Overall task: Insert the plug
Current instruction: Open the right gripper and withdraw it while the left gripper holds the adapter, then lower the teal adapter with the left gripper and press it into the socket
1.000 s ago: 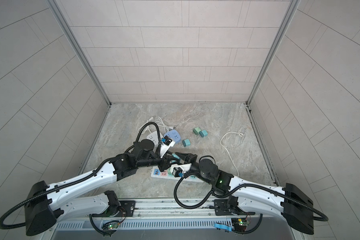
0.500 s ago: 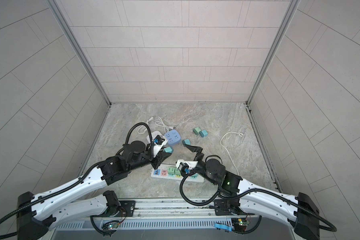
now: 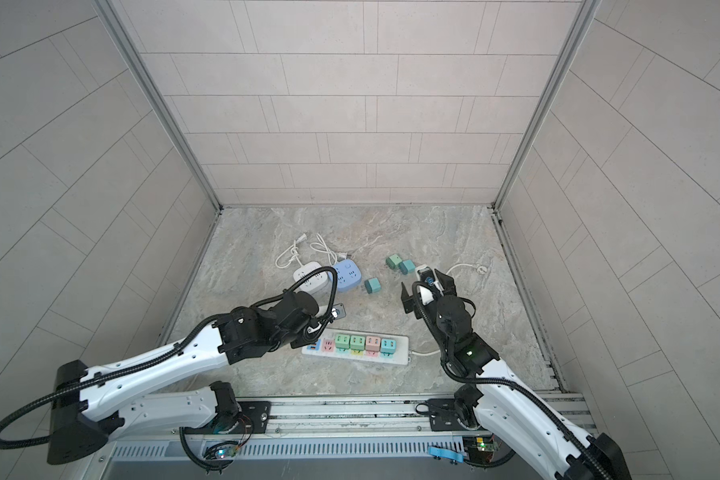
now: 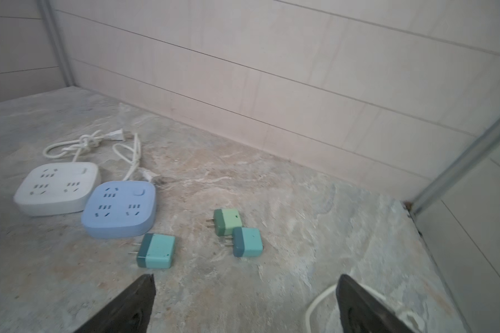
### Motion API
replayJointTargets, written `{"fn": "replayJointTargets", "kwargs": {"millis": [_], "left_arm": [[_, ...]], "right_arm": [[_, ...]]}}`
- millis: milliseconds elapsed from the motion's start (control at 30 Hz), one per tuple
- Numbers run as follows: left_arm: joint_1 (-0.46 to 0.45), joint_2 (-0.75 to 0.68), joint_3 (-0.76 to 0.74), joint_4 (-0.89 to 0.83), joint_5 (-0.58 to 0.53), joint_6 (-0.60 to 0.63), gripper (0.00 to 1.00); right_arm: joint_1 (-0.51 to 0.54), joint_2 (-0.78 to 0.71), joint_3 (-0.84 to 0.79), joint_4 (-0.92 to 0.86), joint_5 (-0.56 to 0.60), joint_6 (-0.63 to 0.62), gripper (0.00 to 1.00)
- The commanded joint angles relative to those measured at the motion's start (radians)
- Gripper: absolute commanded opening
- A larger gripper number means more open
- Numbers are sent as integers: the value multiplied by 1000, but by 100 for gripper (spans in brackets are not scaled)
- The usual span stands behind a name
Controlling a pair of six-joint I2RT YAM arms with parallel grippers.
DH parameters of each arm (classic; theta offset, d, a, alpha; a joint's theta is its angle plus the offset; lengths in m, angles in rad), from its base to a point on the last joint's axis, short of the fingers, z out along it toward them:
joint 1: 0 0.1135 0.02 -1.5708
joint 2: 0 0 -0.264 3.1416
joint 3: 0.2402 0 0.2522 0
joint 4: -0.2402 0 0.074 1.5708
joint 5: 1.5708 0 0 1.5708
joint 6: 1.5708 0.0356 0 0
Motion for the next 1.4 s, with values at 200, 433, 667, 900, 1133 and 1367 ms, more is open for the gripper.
{"fn": "replayJointTargets", "kwargs": {"millis": [200, 433, 667, 900, 1133, 1367], "left_arm": [[-12, 122, 52, -148, 111, 58, 0], [-13, 261, 129, -227, 222, 85, 0], [-12, 311, 135, -190, 217, 131, 0], [-1, 383, 157, -201, 203, 167, 0], [3, 434, 195, -238, 222, 169, 0], [7, 435, 170, -188, 224, 184, 0]], "right_arm": [[-197, 73, -54, -4, 78, 355, 100], [-220, 139, -49, 8, 43, 404, 100], [-220, 91, -73, 2, 68, 417, 100], [-220, 115, -62, 1, 63, 416, 100], [-219, 147, -48, 5, 59, 413, 100], [-217, 165, -35, -3, 52, 410, 100]]}}
